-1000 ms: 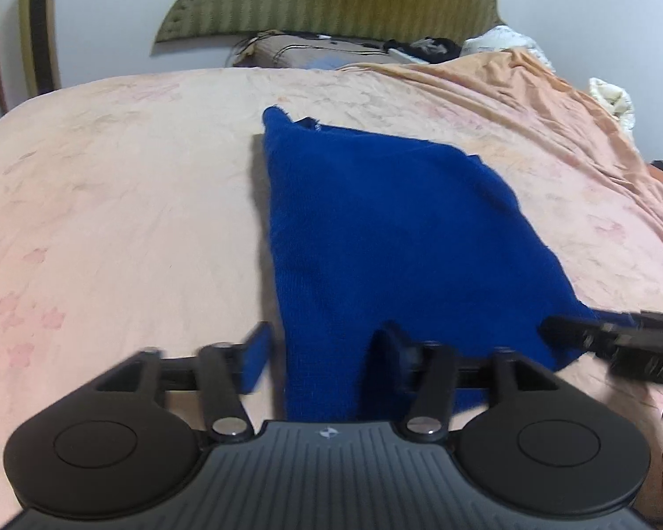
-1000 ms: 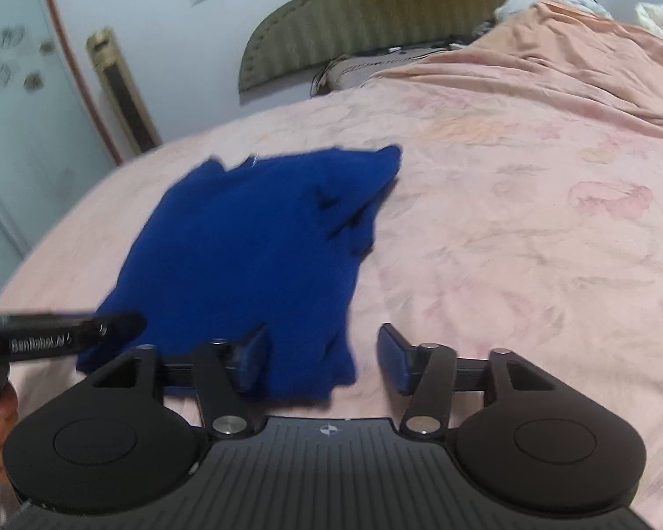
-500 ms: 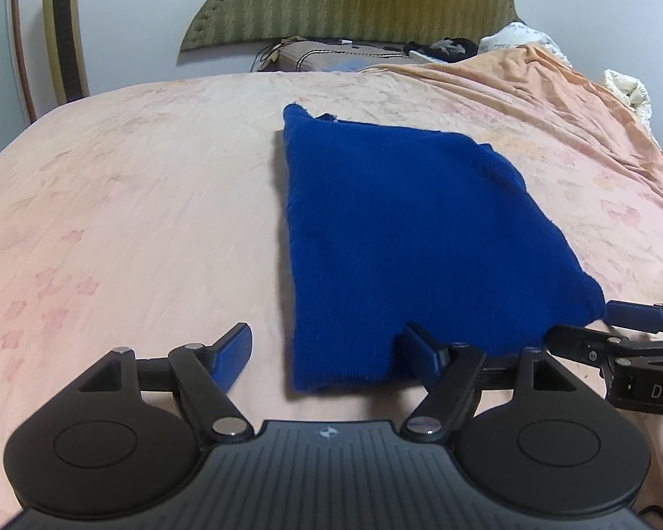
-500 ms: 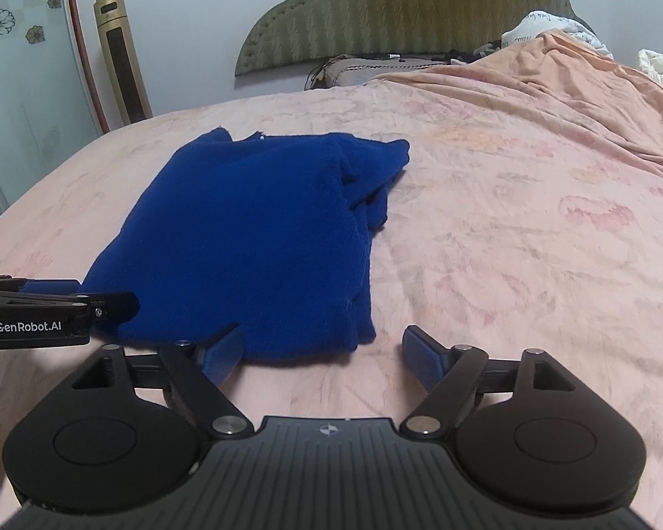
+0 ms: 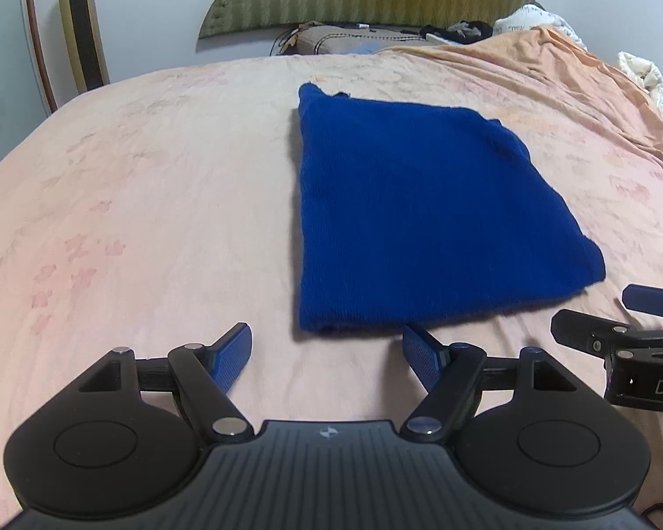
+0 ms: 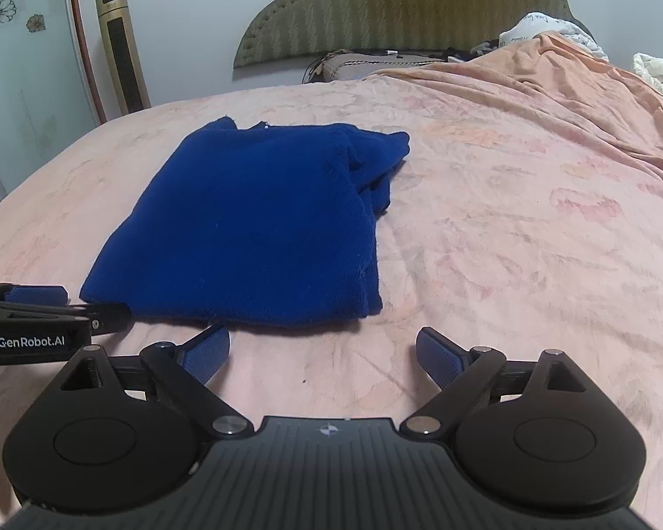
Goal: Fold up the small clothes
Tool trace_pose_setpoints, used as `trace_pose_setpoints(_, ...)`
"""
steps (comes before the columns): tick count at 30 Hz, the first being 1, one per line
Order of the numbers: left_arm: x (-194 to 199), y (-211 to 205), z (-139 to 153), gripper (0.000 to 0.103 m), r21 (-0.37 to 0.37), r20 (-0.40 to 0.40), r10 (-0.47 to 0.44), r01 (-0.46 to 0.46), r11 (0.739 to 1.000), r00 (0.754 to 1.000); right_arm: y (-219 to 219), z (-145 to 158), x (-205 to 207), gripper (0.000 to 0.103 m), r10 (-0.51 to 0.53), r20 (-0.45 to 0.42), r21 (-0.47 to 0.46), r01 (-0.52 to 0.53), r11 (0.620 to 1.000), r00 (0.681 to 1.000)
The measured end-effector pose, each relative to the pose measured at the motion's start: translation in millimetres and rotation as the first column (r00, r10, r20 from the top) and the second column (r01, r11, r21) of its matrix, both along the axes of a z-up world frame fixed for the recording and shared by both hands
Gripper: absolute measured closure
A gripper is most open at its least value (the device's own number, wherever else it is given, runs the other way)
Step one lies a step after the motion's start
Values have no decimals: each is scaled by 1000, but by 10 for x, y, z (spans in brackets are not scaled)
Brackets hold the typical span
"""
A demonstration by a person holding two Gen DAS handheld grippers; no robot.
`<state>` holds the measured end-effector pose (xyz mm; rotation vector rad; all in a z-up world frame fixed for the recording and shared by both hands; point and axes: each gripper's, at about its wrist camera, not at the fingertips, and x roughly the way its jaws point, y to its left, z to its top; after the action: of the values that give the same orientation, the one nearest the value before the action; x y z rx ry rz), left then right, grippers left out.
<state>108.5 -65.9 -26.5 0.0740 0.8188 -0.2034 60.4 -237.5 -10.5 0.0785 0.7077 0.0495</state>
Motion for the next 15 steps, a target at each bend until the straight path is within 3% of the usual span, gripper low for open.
trace_pose_setpoints(15, -121, 114, -15, 28, 1, -6, 23, -23, 1000, 1000, 170, 74, -110, 7, 48, 8, -56, -47, 997, 999)
